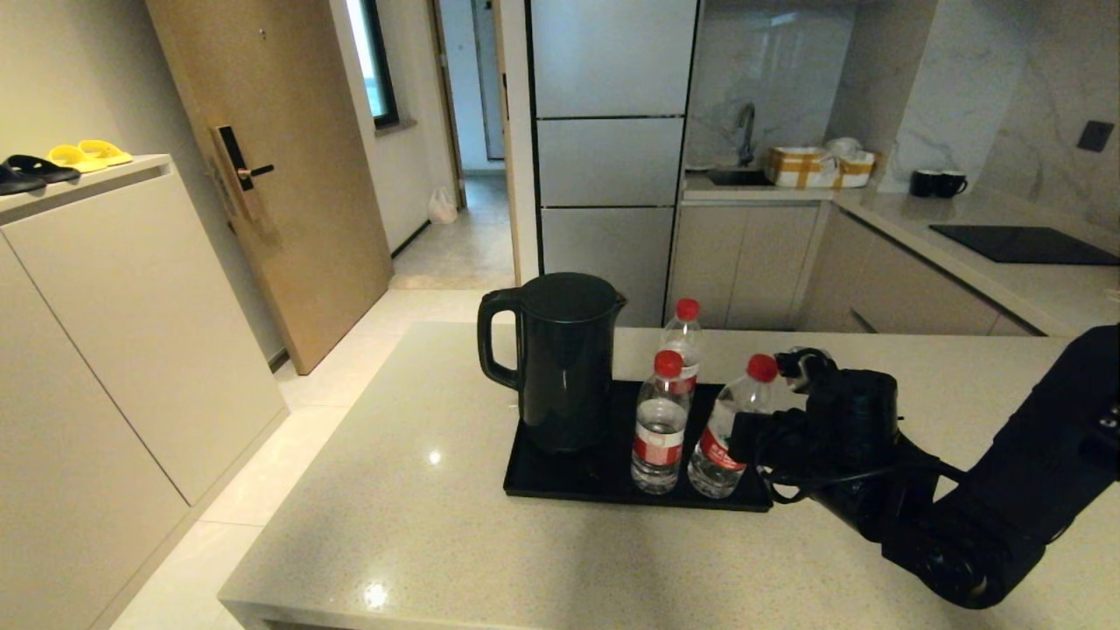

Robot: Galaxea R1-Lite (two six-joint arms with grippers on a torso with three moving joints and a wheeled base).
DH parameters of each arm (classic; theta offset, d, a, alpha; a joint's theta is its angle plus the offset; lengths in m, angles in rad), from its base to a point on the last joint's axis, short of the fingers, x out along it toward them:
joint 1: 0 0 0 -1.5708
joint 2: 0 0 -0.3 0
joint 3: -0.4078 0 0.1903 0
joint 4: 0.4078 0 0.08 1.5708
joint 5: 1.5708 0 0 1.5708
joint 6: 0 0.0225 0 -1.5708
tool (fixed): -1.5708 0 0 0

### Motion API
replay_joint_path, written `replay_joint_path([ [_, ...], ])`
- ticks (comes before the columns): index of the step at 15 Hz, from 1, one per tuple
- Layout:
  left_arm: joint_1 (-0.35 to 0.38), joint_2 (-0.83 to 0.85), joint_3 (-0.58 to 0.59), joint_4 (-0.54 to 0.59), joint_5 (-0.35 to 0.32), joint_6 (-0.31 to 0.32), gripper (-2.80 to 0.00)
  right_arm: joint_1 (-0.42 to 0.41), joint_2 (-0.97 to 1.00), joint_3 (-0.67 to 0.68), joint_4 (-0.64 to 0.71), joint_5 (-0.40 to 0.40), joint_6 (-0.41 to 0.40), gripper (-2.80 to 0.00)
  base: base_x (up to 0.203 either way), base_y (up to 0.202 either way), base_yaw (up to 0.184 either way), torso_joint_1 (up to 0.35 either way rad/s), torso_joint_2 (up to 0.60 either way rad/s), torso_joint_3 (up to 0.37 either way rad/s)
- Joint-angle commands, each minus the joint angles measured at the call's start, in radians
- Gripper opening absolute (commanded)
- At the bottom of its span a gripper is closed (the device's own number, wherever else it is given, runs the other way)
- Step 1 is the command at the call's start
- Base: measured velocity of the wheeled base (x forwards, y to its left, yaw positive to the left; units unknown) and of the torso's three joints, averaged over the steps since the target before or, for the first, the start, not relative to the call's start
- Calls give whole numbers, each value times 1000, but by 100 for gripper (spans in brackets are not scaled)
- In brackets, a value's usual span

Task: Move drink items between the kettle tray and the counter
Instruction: Pick up the bottled water, then place it on the right

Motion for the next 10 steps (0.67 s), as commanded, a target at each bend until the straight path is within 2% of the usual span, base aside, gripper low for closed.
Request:
replay_joint_path([
  [1,0,-1,0,0,0,0,-280,-1,-12,4,-4,-1,3,-280,0,0,0,0,0,0],
  [4,0,0,-1,0,0,1,-280,-1,-76,25,8,-7,3,-280,0,0,0,0,0,0],
  [6,0,-1,0,0,0,-1,-280,-18,-161,24,82,-22,-1,-280,0,0,0,0,0,0],
  [10,0,-1,-1,0,0,0,-280,-202,-297,-41,308,-46,-57,-280,0,0,0,0,0,0],
])
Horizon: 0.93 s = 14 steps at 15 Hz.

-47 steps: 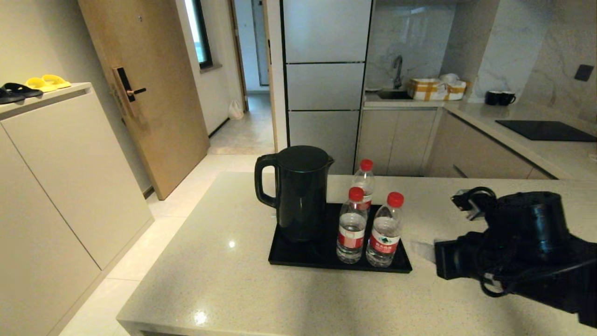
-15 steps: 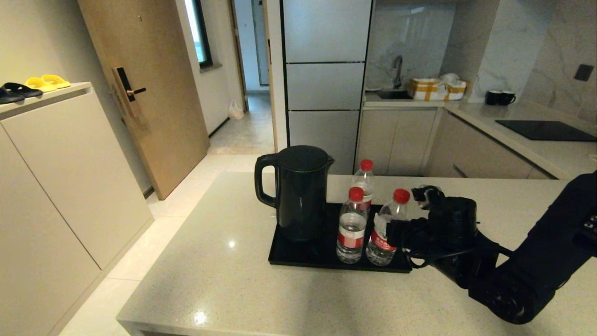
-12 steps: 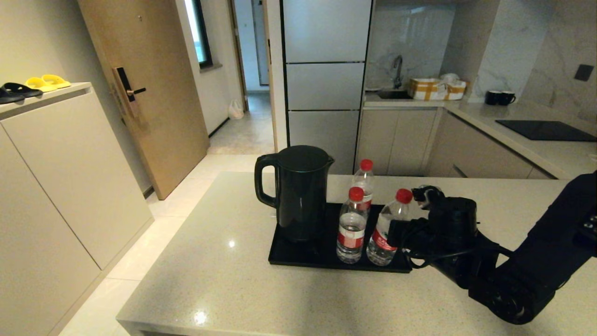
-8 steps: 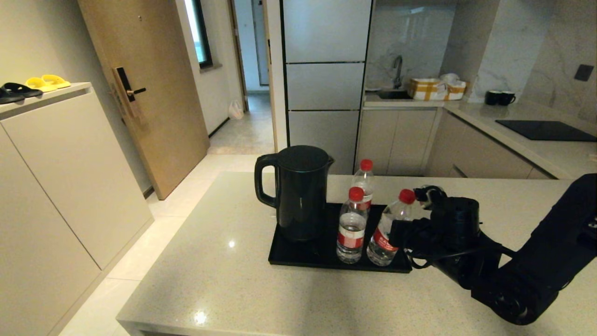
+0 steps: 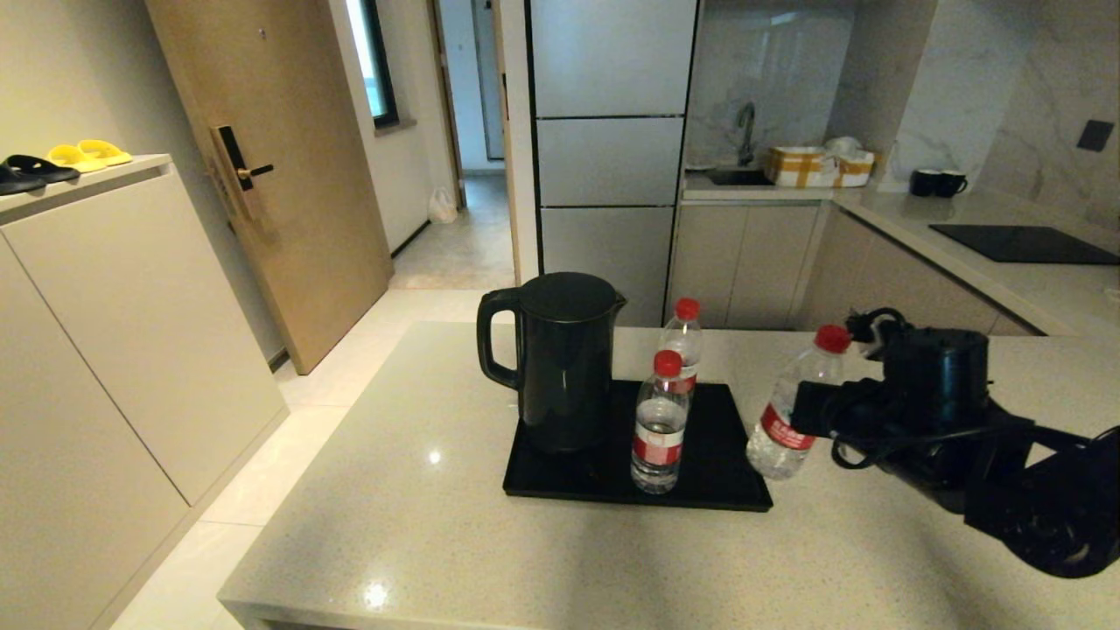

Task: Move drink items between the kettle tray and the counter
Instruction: Place it on the right

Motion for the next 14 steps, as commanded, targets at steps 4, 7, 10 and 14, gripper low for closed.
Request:
replay_joint_path([
  [4,0,0,0,0,1,0,-280,-128,-15,21,58,-53,-18,-280,0,0,0,0,0,0],
  [7,0,0,0,0,1,1,-280,-135,106,81,-121,-58,-21,-280,0,0,0,0,0,0],
  [10,0,-1,0,0,1,1,-280,-132,209,160,-365,-56,-39,-280,0,0,0,0,0,0],
  [14,0,-1,0,0,1,0,-280,-126,215,166,-372,-40,-45,0,0,0,0,0,0,0],
])
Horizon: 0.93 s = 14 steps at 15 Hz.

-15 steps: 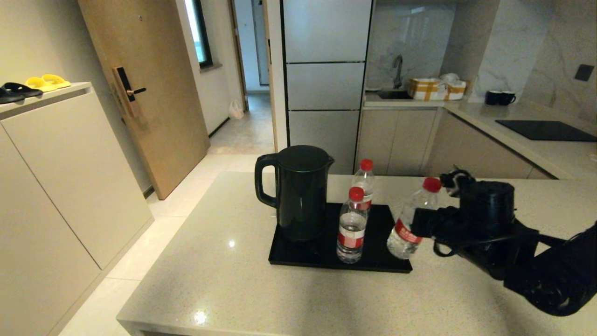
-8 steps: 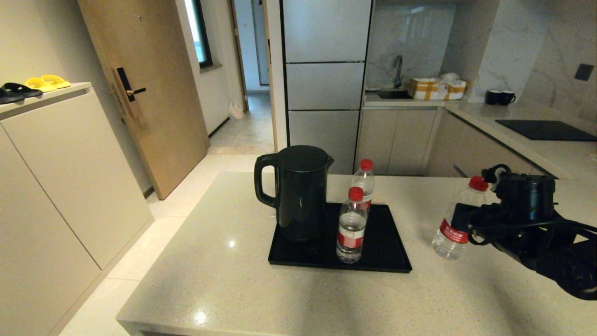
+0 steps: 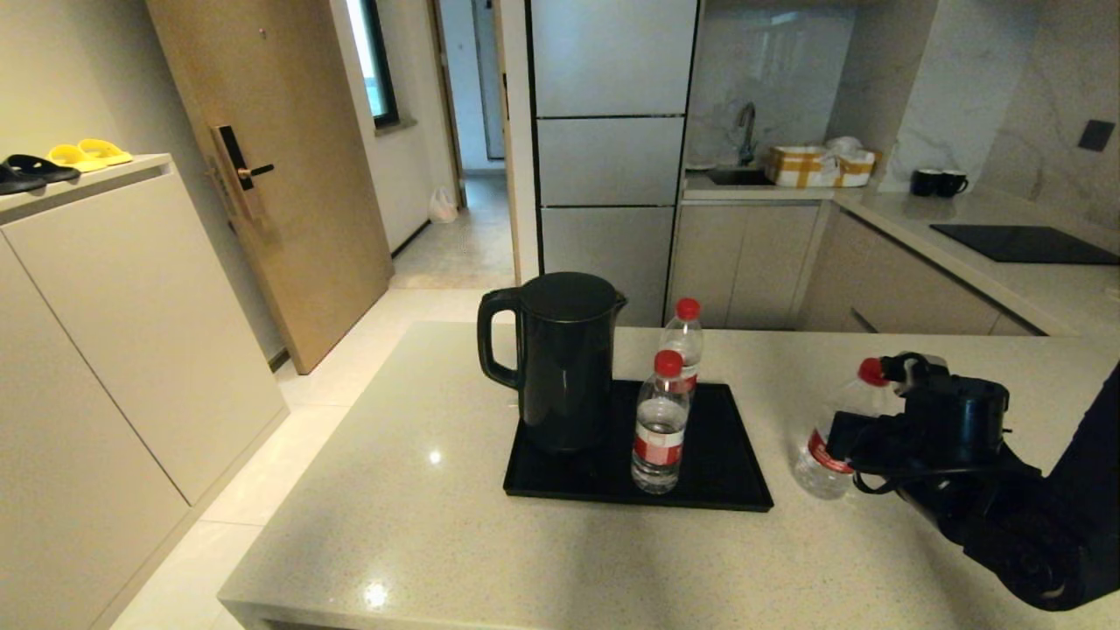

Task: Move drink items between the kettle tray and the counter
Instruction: Place it on the right

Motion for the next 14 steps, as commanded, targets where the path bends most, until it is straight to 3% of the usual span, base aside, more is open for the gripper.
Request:
replay_joint_path([
  [1,0,-1,0,-1,0,0,-280,4,26,5,-3,5,2,0,0,0,0,0,0,0],
  [5,0,-1,-1,0,0,0,-280,24,5,31,-3,11,2,0,0,0,0,0,0,0],
  [8,0,-1,-1,0,0,0,-280,27,-95,58,45,70,2,0,0,0,0,0,0,0],
  [11,0,0,-1,0,0,1,-280,26,-254,73,175,137,2,0,0,0,0,0,0,0],
  [14,2,-2,1,0,0,0,-280,25,-487,63,386,213,6,0,0,0,0,0,0,0],
])
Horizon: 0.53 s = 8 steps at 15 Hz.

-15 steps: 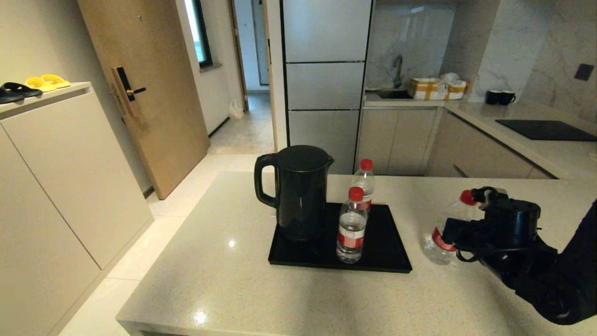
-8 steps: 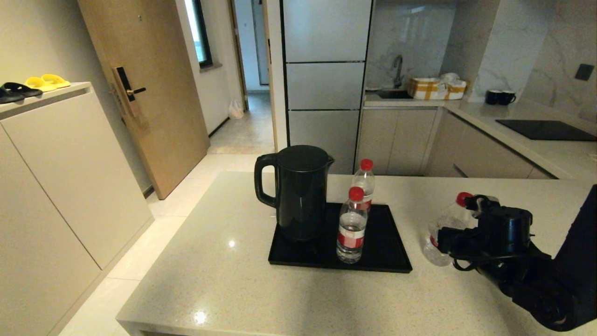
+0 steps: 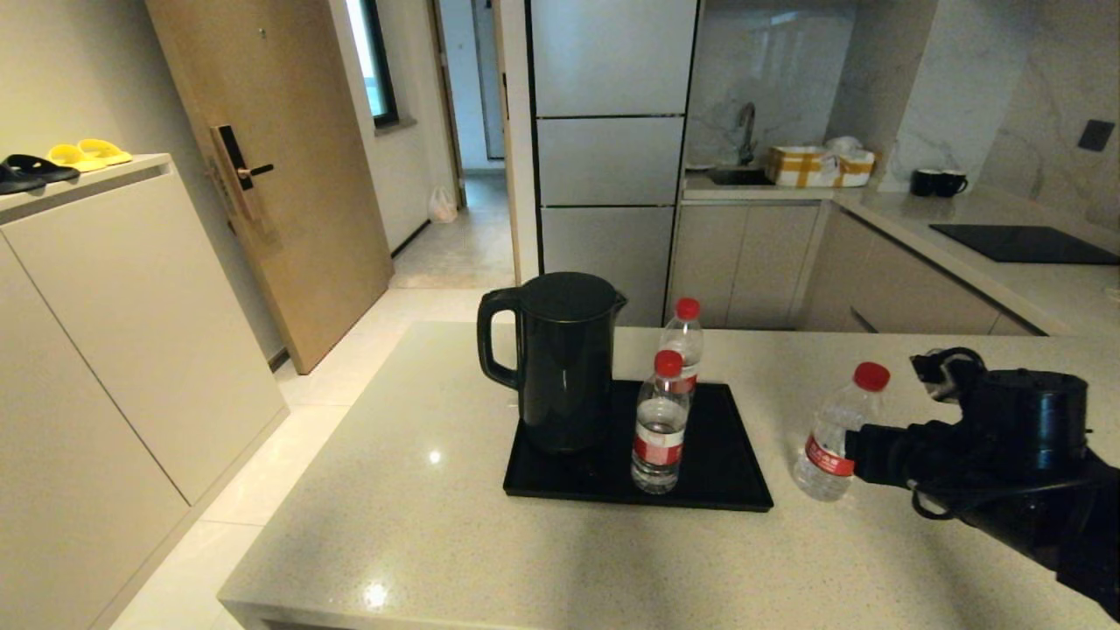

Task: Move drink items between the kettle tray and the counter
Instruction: Place it on the right, then pick up the bottled water

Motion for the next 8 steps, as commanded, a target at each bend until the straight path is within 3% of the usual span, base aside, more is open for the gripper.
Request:
replay_joint_path([
  [1,0,-1,0,0,0,0,-280,0,-261,-17,167,49,3,0,0,0,0,0,0,0],
  [5,0,0,0,0,0,0,-280,0,-554,-113,546,131,12,0,0,0,0,0,0,0],
  [6,0,0,0,0,0,1,-280,0,-621,-142,639,141,14,-280,0,0,0,0,0,0],
  [8,0,0,0,0,0,1,-280,11,-720,-225,856,165,16,-280,0,0,0,0,0,0],
])
